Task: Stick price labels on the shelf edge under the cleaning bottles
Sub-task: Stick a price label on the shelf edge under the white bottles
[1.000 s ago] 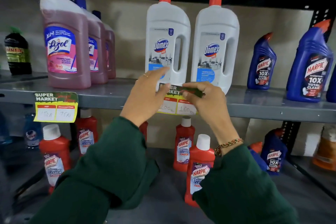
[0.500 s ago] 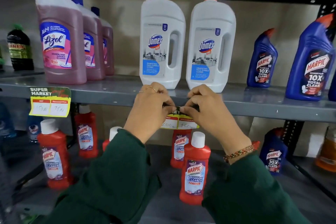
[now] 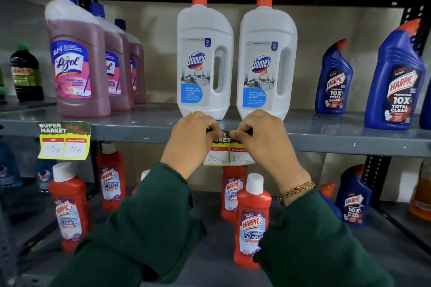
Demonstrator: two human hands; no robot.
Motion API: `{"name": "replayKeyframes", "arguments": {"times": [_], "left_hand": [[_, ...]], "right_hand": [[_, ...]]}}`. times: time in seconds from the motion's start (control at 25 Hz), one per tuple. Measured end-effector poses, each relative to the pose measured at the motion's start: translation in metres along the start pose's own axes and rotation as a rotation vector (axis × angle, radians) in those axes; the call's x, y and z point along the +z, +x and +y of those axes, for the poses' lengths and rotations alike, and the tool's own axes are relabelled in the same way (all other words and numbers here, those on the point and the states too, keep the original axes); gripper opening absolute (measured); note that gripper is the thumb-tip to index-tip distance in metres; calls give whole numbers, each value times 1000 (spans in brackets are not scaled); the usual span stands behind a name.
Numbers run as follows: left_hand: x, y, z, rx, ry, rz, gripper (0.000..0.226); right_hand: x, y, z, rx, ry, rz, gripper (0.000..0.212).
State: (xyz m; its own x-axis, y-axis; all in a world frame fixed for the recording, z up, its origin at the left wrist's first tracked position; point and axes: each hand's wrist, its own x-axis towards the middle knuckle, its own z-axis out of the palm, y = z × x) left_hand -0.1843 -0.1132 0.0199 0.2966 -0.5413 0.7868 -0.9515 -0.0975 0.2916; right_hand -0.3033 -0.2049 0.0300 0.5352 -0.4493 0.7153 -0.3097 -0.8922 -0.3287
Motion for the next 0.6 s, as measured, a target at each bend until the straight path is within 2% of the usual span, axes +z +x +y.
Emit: {"name": "replayKeyframes", "arguments": {"times": [0.24,0.32,0.44,0.6], "left_hand": [[6,-4,0,46,-4,58,10],[8,-4,0,33,-29,77,2],[14,-7,0,8,13,56,18],[26,-6,4,-22,127,84,27]], "right_hand": [[10,-7,0,3,48,97,19],[13,-10,0,19,54,149,21],[13,-13,13,14,-86,249,43],[7,-11,24,-5,-265,153,57]]}}
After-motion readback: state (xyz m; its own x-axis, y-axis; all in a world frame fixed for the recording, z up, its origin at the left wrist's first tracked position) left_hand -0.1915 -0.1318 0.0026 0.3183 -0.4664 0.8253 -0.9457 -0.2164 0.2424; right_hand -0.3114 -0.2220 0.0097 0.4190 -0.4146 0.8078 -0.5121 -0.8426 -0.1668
